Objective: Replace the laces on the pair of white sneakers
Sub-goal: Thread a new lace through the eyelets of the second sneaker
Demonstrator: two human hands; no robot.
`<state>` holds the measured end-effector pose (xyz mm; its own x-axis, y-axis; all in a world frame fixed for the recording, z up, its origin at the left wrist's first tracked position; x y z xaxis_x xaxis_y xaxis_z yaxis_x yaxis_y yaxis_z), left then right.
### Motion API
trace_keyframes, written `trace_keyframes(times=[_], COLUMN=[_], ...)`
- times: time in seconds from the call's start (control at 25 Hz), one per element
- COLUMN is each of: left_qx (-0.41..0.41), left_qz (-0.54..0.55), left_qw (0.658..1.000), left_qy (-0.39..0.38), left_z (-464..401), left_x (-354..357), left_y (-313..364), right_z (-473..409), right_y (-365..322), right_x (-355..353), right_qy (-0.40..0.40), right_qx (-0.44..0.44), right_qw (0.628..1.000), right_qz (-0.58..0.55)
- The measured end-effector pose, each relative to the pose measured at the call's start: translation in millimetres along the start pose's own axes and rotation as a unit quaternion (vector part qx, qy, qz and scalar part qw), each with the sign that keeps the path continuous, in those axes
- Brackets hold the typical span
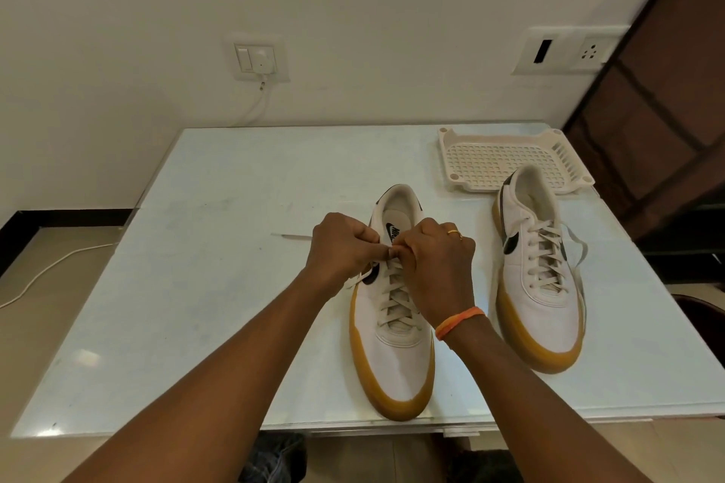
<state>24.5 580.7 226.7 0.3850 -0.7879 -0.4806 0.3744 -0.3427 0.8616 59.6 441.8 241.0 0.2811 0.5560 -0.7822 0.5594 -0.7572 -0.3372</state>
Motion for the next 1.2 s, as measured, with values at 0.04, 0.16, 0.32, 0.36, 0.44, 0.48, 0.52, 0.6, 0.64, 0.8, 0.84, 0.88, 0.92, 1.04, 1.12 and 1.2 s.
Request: trace_keyframes(times=[0.04,0.16,0.32,0.36,0.44,0.48,0.52,0.6,0.64,0.8,0.84,0.88,0.92,1.04,1.12,1.2], left_qx=[-0.001,-0.005,-0.082,-0.094,-0.093,-0.088,-0.082,-0.064,-0.054,-0.075,-0.086,-0.095,-0.101,-0.105,-0.1,-0.111], left_qz=[0.003,0.02,0.079,0.088,0.08,0.069,0.051,-0.011,-0.04,-0.001,0.029,0.055,0.08,0.156,0.202,0.232], left_qw=[1.0,0.998,0.987,0.987,0.99,0.992,0.994,0.996,0.997,0.996,0.993,0.989,0.984,0.956,0.936,0.929], left_qy=[-0.005,-0.06,-0.111,-0.098,-0.069,-0.061,-0.058,-0.054,-0.043,0.047,0.072,0.098,0.126,0.226,0.272,0.265], left_z=[0,-2,-6,-7,-8,-8,-9,-14,-17,-32,-34,-36,-37,-38,-39,-42], left_x=[1,5,6,5,4,5,6,3,-3,-44,-54,-63,-71,-99,-115,-114], left_y=[1,1,-13,-16,-17,-16,-14,-9,-7,-16,-20,-24,-26,-31,-35,-40], right_z=[0,-1,-4,-4,-6,-6,-8,-10,-12,-13,-12,-12,-12,-12,-10,-10], right_y=[1,3,6,8,12,13,12,11,10,22,27,30,34,40,41,41], right_x=[2,8,10,12,15,15,13,10,9,6,5,5,6,7,11,11], right_qy=[-0.008,-0.036,-0.054,-0.074,-0.106,-0.113,-0.119,-0.142,-0.16,-0.229,-0.236,-0.241,-0.245,-0.254,-0.264,-0.25], right_qx=[0.008,0.032,0.052,0.064,0.08,0.081,0.08,0.063,0.048,0.057,0.076,0.093,0.106,0.124,0.132,0.138], right_qw=[1.0,0.998,0.996,0.994,0.99,0.989,0.989,0.988,0.986,0.972,0.969,0.964,0.959,0.951,0.946,0.945], right_qz=[-0.007,-0.044,-0.05,-0.049,-0.044,-0.044,-0.043,-0.01,0.021,0.023,-0.021,-0.062,-0.092,-0.122,-0.131,-0.161])
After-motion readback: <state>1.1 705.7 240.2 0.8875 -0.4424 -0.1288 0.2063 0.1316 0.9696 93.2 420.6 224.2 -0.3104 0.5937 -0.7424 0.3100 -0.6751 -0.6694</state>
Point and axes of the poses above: each hand's wrist, its own z-axis away from the middle knuckle, its own x-axis out of the palm, y = z × x, the point moved 8 cm from there along -z, towards the middle knuckle, and after that the axes turned 6 degrees about y, right-handed, at the moved point
